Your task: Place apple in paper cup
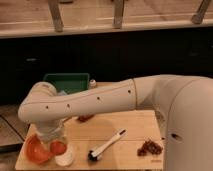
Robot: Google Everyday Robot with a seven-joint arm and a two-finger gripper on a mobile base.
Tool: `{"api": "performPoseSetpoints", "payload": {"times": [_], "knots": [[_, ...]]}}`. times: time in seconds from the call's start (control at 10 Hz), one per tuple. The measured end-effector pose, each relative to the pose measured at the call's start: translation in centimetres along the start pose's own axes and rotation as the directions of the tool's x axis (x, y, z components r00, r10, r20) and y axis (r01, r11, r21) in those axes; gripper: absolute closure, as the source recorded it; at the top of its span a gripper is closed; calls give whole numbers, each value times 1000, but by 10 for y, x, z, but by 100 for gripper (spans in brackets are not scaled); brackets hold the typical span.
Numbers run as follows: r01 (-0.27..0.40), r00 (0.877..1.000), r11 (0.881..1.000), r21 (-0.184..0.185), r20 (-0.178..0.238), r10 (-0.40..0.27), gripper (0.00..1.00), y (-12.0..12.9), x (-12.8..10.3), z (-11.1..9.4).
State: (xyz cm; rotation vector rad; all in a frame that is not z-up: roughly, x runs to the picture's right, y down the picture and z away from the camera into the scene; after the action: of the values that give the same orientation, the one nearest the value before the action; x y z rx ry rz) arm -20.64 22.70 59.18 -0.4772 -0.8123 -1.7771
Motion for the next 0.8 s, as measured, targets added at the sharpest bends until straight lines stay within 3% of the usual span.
{"api": "performPoseSetpoints", "payload": {"times": [0.8], "knots": [[18, 1000, 1000, 9, -4, -18, 20, -1, 2, 0]]}}
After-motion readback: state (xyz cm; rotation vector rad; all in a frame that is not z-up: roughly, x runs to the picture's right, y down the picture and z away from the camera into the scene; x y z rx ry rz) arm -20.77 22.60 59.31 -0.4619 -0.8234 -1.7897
